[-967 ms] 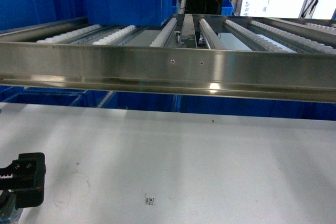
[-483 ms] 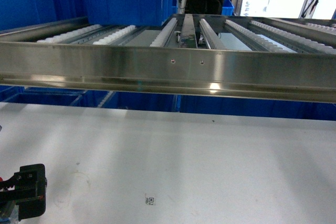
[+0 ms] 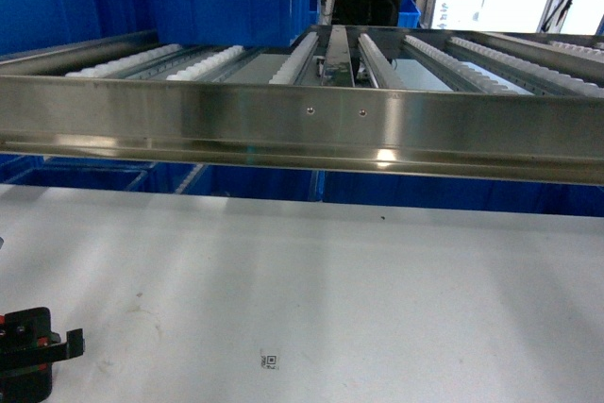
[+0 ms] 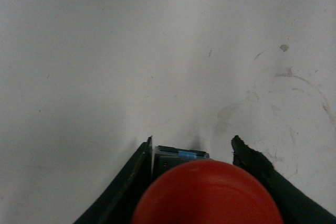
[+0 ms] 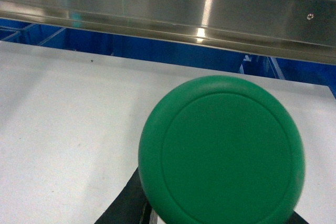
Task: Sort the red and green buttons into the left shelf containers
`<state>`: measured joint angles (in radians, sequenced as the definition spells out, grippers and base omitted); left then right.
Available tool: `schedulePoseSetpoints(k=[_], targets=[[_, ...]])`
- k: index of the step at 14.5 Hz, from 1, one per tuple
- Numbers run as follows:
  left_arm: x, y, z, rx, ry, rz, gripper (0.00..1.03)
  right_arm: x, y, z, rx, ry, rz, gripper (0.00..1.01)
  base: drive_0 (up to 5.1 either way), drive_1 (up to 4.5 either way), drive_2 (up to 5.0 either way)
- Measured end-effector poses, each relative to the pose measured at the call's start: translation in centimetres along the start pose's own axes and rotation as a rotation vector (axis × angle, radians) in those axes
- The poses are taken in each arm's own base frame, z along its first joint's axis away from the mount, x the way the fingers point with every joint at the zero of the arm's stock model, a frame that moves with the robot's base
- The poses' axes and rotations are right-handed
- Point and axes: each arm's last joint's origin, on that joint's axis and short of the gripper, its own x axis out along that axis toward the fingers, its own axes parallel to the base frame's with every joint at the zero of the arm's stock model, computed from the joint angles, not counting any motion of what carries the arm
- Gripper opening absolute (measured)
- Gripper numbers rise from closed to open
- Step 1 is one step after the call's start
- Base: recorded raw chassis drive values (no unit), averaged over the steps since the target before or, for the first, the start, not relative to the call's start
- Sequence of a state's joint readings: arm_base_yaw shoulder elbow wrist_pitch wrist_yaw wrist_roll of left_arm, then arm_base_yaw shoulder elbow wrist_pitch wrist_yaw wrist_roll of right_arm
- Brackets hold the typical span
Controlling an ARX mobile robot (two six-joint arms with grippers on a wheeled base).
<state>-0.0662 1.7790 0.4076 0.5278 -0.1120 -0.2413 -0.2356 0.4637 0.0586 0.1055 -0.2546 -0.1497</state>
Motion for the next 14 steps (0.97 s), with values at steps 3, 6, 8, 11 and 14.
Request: schedulePoseSetpoints(k=[3, 6, 8, 11, 14], targets=[[-0.1, 0.1, -0.2, -0.016, 0.001, 0.002, 0.30, 0.0, 0.0, 0.0, 0.000, 0.000, 0.000, 0.26, 0.0, 0.00, 0.0], [-1.1, 0.3, 0.0, -0.010, -0.011, -0.018, 0.29, 0.0, 0.0, 0.0, 0.000, 0.000, 0.000, 0.26, 0.0, 0.00, 0.0], [-2.9, 0.4, 1.7, 0.004, -0.090, -0.064, 0.29, 0.0, 0.0, 0.0, 0.000, 0.000, 0.000, 0.26, 0.0, 0.00, 0.0], [-6.2, 1.6, 4.5, -0.011, -0.291, -0.112, 0.29, 0.0, 0.0, 0.0, 0.000, 0.000, 0.000, 0.26, 0.0, 0.00, 0.0], [-9.4, 2.2, 5.4, 0.006, -0.387, -0.146, 0.29, 0.0, 0.0, 0.0, 0.000, 0.000, 0.000, 0.26, 0.0, 0.00, 0.0]])
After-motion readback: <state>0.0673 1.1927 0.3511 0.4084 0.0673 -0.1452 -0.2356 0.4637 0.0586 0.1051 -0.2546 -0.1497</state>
